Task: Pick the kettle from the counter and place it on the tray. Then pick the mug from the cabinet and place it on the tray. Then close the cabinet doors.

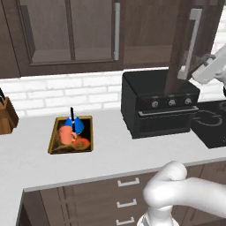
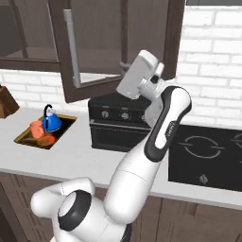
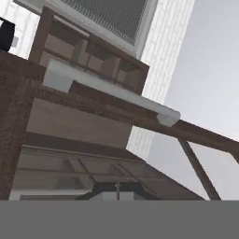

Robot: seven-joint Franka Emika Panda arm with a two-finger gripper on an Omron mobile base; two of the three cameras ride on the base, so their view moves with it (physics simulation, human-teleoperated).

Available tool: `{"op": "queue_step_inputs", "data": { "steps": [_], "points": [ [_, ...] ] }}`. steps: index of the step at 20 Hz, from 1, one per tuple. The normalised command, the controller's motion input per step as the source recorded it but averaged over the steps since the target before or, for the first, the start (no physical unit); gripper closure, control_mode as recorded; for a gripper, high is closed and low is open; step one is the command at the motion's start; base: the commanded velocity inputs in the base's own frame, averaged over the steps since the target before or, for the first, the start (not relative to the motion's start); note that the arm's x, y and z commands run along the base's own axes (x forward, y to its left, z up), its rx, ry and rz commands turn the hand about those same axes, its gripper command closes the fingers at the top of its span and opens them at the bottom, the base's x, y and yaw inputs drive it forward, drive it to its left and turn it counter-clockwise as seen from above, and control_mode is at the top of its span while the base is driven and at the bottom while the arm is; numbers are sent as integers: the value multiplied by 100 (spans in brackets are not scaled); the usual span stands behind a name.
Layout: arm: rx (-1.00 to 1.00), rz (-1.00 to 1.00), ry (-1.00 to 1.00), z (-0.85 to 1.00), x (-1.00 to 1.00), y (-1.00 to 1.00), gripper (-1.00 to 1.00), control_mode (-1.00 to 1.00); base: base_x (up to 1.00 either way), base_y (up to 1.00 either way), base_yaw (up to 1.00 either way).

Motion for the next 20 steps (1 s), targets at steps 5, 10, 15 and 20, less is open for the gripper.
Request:
{"op": "queue_step_inputs", "data": {
  "steps": [5,10,15,20],
  "points": [
    [-2,-4,12,24,52,49,100,-100,0,0,0],
    [-7,-34,23,5,45,61,100,-100,0,0,0],
    [-5,-41,26,0,60,65,100,-100,0,0,0],
    [-5,-43,26,0,84,75,100,-100,0,0,0]
  ]
}}
